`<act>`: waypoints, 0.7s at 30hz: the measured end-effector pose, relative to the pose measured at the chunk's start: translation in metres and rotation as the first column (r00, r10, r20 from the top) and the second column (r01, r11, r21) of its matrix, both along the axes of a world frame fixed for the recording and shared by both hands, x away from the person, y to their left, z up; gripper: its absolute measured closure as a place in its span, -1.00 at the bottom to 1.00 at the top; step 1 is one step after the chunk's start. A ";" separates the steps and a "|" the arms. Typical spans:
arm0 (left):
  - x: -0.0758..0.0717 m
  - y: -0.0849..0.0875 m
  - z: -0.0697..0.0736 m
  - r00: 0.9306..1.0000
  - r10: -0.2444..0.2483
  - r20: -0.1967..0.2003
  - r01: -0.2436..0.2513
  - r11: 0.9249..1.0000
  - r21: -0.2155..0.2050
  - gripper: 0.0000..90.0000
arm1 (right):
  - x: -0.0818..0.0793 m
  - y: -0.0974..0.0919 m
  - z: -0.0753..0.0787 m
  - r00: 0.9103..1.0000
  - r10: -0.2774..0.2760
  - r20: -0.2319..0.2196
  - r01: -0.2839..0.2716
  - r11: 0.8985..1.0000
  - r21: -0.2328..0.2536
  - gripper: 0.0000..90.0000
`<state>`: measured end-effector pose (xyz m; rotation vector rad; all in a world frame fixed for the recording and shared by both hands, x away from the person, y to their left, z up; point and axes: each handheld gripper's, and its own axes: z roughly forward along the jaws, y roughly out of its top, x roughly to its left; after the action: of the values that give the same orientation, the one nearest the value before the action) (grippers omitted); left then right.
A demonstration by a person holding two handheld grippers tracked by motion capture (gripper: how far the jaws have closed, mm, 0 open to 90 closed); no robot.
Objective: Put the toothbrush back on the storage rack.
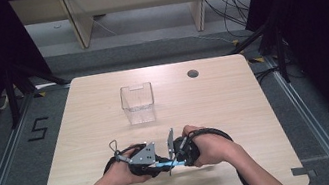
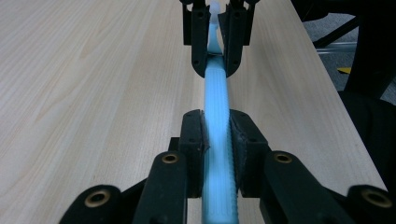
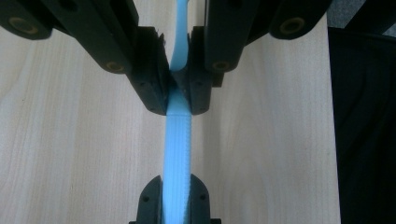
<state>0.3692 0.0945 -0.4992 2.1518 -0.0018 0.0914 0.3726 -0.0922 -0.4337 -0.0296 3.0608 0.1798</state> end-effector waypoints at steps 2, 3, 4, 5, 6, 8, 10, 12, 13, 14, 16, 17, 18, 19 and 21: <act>0.000 0.000 0.000 1.000 -0.005 -0.003 0.005 1.000 -0.002 0.71 | 0.004 0.000 -0.002 0.998 0.056 0.007 -0.056 0.998 0.015 0.75; 0.001 0.000 0.000 1.000 -0.007 0.005 0.007 1.000 0.005 0.71 | 0.001 0.000 -0.001 1.000 0.012 0.002 -0.012 1.000 0.001 0.75; 0.000 0.000 0.001 1.000 -0.008 -0.002 0.008 1.000 0.009 0.72 | -0.002 0.000 0.001 0.999 -0.040 -0.019 0.040 0.999 -0.022 0.75; 0.001 0.001 0.001 1.000 -0.010 -0.008 0.010 1.000 0.010 0.72 | -0.002 0.001 0.000 1.000 -0.026 -0.012 0.025 1.000 -0.008 0.75; 0.000 0.001 0.001 1.000 -0.012 -0.020 0.012 1.000 0.009 0.72 | -0.001 0.001 0.000 1.000 -0.005 -0.003 0.005 1.000 0.004 0.75; 0.000 0.001 0.001 0.999 -0.009 -0.032 0.009 1.000 -0.003 0.72 | 0.001 0.001 -0.001 1.000 0.017 0.005 -0.017 1.000 0.012 0.74; 0.001 0.002 0.002 0.999 -0.018 -0.033 0.018 1.000 0.003 0.72 | -0.002 0.001 0.002 1.000 -0.013 -0.003 0.013 1.000 0.004 0.74; 0.001 0.003 0.003 1.000 -0.013 -0.017 0.013 1.000 0.005 0.73 | -0.004 0.001 0.003 0.998 -0.063 -0.024 0.063 0.998 -0.016 0.73; 0.000 0.003 0.002 1.000 -0.010 -0.027 0.010 1.000 -0.005 0.73 | -0.003 0.001 0.002 0.998 -0.052 -0.021 0.052 0.999 -0.006 0.72; 0.000 0.003 0.002 1.000 -0.008 -0.027 0.008 1.000 -0.010 0.73 | -0.002 0.001 0.002 0.999 -0.039 -0.016 0.039 0.999 0.005 0.69; 0.000 0.003 0.003 1.000 -0.009 -0.026 0.008 1.000 -0.018 0.73 | -0.002 0.001 0.004 0.998 -0.055 -0.009 0.055 0.998 0.021 0.64; -0.001 0.003 0.003 1.000 -0.001 -0.027 0.001 1.000 -0.021 0.73 | -0.001 0.000 0.004 0.999 -0.045 -0.006 0.045 0.999 0.031 0.61; 0.000 0.004 0.004 1.000 -0.005 -0.023 0.005 1.000 -0.019 0.73 | -0.002 -0.001 0.004 0.998 -0.062 -0.010 0.063 0.998 0.028 0.57; 0.000 0.004 0.004 0.999 -0.008 -0.032 0.007 0.999 -0.033 0.73 | -0.002 -0.002 0.005 0.998 -0.069 -0.001 0.069 0.997 0.047 0.53; 0.001 0.005 0.005 1.000 0.002 -0.024 -0.003 0.999 -0.031 0.73 | -0.004 -0.004 0.008 0.994 -0.107 -0.002 0.106 0.992 0.072 0.46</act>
<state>0.3697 0.1000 -0.4946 2.1214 0.0166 0.0666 0.3690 -0.0966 -0.4257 0.1373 3.0408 0.2831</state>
